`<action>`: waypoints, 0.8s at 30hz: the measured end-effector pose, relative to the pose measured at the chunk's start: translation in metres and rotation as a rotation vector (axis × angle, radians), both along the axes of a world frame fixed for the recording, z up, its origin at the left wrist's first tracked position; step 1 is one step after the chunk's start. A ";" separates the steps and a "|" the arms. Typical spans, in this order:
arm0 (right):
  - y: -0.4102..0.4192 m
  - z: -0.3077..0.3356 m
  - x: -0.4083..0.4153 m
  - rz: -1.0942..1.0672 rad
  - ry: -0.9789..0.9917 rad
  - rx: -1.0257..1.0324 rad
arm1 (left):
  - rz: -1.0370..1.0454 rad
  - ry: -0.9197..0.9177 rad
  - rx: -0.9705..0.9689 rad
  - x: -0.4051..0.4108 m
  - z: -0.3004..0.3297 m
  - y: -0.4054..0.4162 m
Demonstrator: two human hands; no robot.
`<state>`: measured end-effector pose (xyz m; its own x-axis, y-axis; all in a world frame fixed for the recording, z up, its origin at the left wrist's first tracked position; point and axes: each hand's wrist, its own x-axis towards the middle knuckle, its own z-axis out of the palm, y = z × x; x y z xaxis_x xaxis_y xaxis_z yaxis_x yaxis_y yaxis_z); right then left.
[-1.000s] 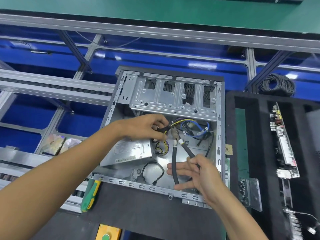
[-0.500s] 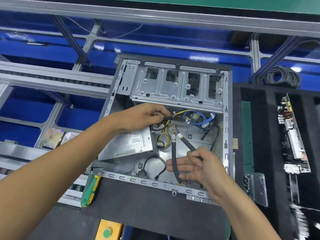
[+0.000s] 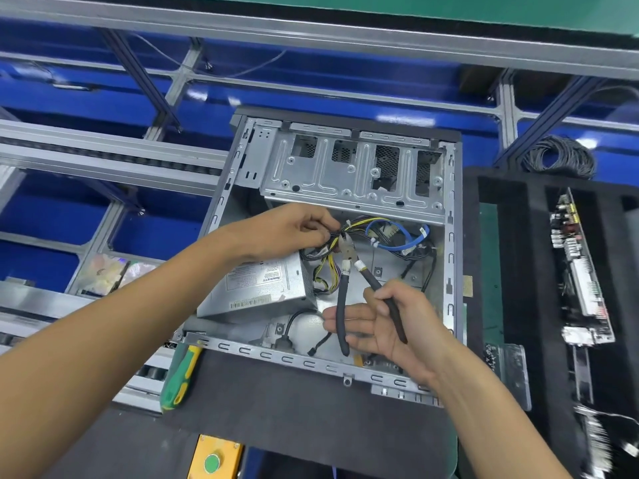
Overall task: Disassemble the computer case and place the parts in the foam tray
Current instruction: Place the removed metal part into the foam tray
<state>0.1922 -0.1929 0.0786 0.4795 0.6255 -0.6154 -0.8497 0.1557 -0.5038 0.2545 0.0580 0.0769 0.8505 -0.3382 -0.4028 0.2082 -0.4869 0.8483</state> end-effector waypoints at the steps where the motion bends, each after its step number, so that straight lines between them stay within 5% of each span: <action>1: 0.001 -0.002 0.001 0.014 0.033 0.023 | 0.008 0.002 -0.013 0.000 0.000 0.000; 24: 0.007 -0.016 0.001 0.010 0.052 0.051 | 0.048 -0.002 -0.111 0.005 -0.007 0.000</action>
